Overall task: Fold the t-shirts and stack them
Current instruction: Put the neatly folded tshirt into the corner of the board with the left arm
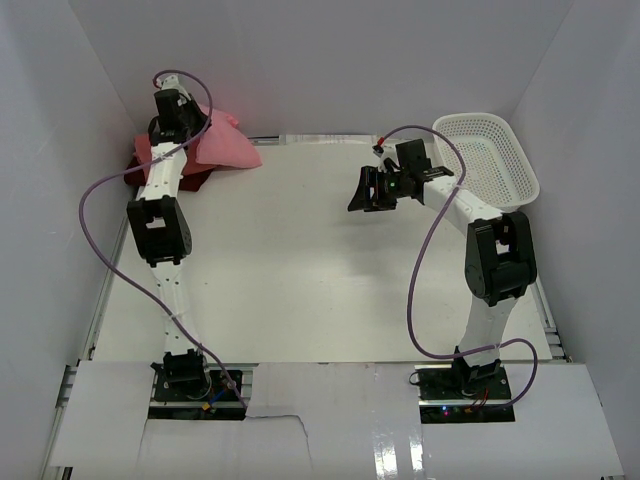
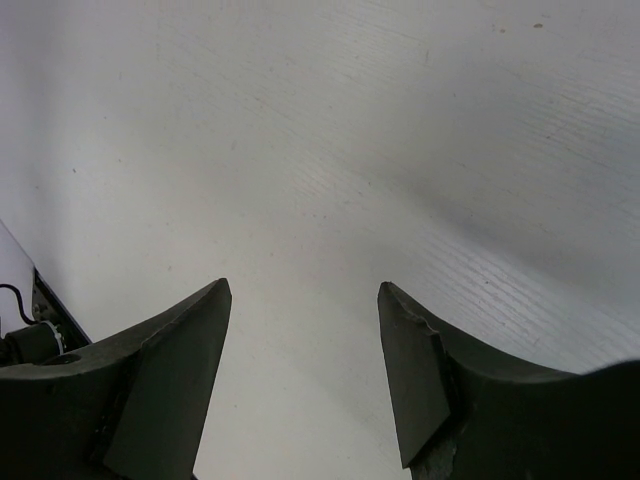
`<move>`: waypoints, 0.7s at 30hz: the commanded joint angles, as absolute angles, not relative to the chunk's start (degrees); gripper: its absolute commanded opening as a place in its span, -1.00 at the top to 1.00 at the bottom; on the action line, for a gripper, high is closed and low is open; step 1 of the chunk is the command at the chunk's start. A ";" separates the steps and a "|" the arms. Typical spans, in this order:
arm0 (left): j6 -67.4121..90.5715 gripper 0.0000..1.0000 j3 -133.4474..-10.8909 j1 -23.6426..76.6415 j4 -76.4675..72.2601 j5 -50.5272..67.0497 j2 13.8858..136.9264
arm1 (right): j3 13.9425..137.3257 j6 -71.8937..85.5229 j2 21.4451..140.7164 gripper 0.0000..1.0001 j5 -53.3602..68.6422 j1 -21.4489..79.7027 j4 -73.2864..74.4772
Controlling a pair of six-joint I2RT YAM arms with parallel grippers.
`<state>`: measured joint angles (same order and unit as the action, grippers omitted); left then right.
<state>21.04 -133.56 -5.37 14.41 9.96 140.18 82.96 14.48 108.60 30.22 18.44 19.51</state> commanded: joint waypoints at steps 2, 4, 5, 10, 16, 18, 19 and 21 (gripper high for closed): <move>20.04 1.00 -134.38 -8.78 11.42 5.54 133.33 | 86.57 13.19 109.33 -0.34 31.03 18.98 21.18; 21.00 1.00 -135.44 -10.01 11.95 5.89 133.77 | 87.45 12.83 109.86 -0.34 30.85 19.34 21.97; 21.61 1.00 -136.05 -11.41 11.87 7.02 134.12 | 87.63 12.75 110.04 -0.34 30.85 19.42 22.41; 24.61 1.00 -135.79 -14.67 10.54 10.72 133.33 | 88.68 12.48 111.09 -0.34 30.41 20.39 23.29; 25.49 1.00 -135.79 -15.91 12.04 9.32 132.98 | 89.65 13.01 112.94 -0.33 30.41 21.36 23.55; 25.66 1.00 -136.14 -16.35 12.04 9.23 132.98 | 90.17 13.01 113.29 -0.33 30.32 21.62 23.64; 26.01 1.00 -136.32 -16.61 12.04 10.01 133.07 | 90.26 13.01 113.38 -0.33 30.32 21.71 23.73; 26.54 1.00 -136.76 -17.31 12.04 10.20 133.15 | 90.61 13.01 113.64 -0.34 30.32 21.88 23.82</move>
